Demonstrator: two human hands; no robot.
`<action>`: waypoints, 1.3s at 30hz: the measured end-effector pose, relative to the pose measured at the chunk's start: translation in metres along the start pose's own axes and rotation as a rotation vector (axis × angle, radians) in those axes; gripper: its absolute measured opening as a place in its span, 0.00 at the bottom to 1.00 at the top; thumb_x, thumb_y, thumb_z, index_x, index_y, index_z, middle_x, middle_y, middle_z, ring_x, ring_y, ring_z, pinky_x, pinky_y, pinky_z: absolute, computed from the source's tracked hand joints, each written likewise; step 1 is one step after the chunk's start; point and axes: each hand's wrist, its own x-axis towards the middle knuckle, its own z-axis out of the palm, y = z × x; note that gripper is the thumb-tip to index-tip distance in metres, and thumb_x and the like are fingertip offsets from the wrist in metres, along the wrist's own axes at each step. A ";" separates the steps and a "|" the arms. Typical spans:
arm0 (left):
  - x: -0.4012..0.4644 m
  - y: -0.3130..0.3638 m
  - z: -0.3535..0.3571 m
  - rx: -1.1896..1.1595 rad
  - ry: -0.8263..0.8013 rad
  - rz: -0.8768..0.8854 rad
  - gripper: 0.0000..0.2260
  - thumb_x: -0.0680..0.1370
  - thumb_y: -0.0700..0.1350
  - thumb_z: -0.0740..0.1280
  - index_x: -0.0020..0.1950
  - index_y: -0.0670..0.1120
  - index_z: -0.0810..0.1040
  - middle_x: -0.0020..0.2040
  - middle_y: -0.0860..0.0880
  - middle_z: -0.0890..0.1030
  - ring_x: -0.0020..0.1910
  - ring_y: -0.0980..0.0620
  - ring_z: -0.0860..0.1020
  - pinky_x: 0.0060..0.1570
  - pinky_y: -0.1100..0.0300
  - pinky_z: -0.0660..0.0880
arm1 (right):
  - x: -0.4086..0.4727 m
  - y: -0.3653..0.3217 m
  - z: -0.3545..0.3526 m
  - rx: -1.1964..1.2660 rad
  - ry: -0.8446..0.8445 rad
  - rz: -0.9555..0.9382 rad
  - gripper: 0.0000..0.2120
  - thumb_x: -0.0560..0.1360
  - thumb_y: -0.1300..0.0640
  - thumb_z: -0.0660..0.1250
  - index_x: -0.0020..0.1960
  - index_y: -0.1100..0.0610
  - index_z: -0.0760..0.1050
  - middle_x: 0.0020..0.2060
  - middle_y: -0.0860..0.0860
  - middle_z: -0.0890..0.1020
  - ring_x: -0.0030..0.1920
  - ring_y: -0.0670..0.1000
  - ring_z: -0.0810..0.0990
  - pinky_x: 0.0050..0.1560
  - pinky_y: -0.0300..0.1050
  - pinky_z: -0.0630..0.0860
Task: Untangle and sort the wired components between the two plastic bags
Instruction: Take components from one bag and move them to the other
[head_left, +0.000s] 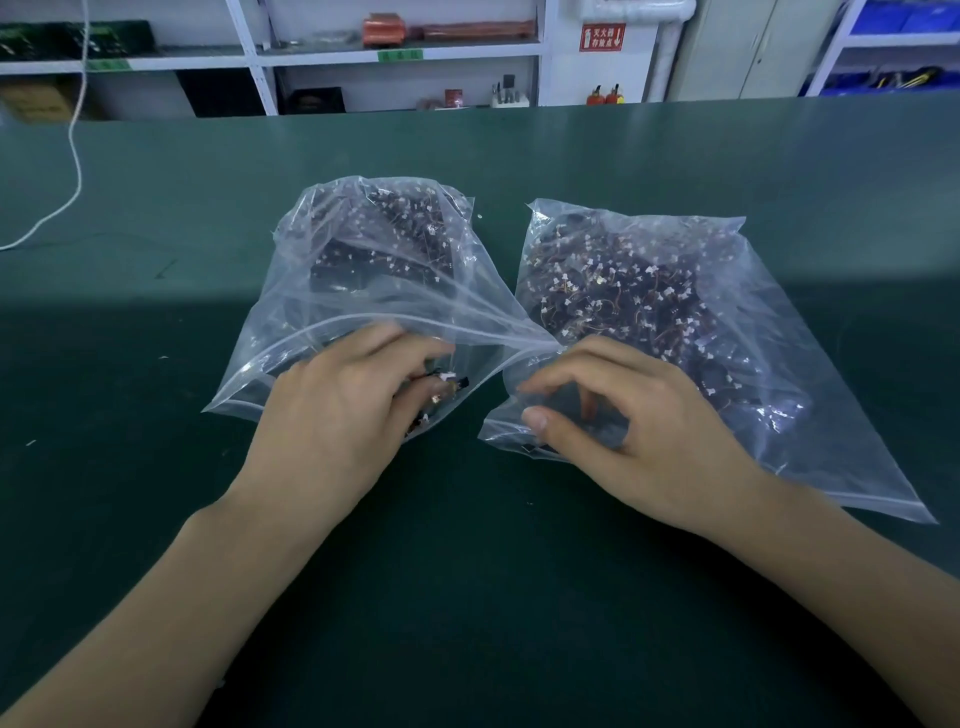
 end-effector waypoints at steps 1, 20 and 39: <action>-0.001 0.003 -0.001 -0.020 0.025 0.037 0.07 0.79 0.47 0.75 0.57 0.51 0.86 0.47 0.56 0.81 0.39 0.53 0.80 0.36 0.53 0.79 | 0.000 0.000 0.000 0.001 0.007 0.001 0.10 0.82 0.44 0.69 0.58 0.47 0.83 0.49 0.40 0.80 0.43 0.48 0.81 0.45 0.49 0.79; -0.009 0.040 0.015 -0.538 0.107 0.090 0.03 0.79 0.43 0.74 0.53 0.48 0.84 0.44 0.56 0.82 0.39 0.51 0.81 0.36 0.61 0.76 | 0.000 -0.007 0.002 0.175 0.046 -0.031 0.14 0.79 0.47 0.74 0.58 0.55 0.85 0.49 0.42 0.84 0.50 0.49 0.82 0.53 0.48 0.79; -0.006 0.048 0.012 -1.118 0.007 -0.334 0.10 0.74 0.47 0.77 0.47 0.42 0.82 0.39 0.45 0.86 0.38 0.48 0.84 0.37 0.61 0.81 | 0.002 -0.015 -0.005 0.507 0.110 0.193 0.12 0.85 0.54 0.58 0.44 0.56 0.71 0.39 0.52 0.82 0.43 0.55 0.81 0.51 0.53 0.76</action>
